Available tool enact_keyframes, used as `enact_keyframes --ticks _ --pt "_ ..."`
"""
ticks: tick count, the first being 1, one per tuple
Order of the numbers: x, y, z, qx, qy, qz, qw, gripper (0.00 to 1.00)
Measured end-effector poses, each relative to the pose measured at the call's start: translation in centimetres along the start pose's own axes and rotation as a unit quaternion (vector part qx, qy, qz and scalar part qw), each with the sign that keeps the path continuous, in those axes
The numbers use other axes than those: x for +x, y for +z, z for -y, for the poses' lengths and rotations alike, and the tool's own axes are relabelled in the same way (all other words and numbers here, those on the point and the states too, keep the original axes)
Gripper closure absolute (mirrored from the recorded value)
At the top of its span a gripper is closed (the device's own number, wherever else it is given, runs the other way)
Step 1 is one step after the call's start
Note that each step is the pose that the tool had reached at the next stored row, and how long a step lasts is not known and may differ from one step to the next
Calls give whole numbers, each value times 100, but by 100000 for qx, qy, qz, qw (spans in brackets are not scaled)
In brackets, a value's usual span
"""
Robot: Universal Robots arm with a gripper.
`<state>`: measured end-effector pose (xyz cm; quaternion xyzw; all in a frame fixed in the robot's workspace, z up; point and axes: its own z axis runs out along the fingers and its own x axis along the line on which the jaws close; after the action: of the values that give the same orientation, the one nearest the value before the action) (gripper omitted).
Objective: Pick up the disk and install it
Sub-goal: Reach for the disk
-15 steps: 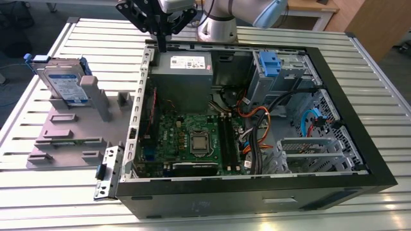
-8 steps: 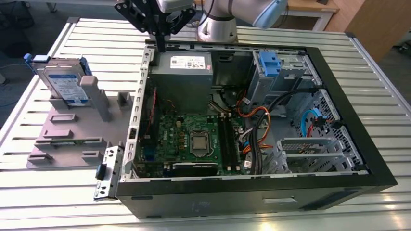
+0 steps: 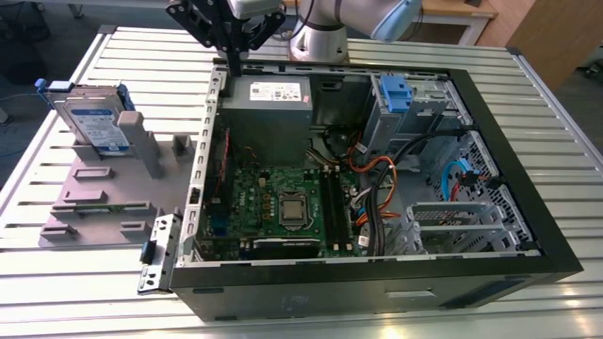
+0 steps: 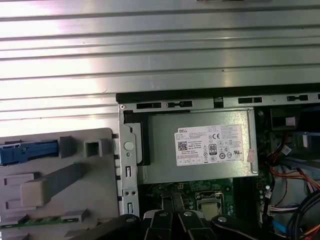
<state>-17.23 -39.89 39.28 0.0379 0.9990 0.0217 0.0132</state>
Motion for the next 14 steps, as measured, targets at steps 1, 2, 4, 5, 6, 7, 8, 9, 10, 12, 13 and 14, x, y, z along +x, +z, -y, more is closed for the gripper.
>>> enact_keyframes --ticks 1,2,4,5,6,7,8,9,10,12,13,14 --pt "2 0 0 -3 1 1 100000 89" --pt "4 0 0 -1 1 2 100000 89" --pt "9 0 1 -3 2 -1 100000 89" --pt "13 0 1 -1 2 2 100000 89" --pt "15 0 1 -2 2 2 100000 89" --pt "16 0 1 -1 0 1 100000 89" --pt "18 0 1 0 1 0 100000 89" --pt "20 -1 1 0 3 -1 100000 89" --pt "22 -1 2 1 2 -1 100000 89" --pt "26 -1 2 3 0 -2 100000 89" --pt "28 -1 2 -1 2 0 100000 89" --pt "31 -1 2 -3 -1 2 100000 89"
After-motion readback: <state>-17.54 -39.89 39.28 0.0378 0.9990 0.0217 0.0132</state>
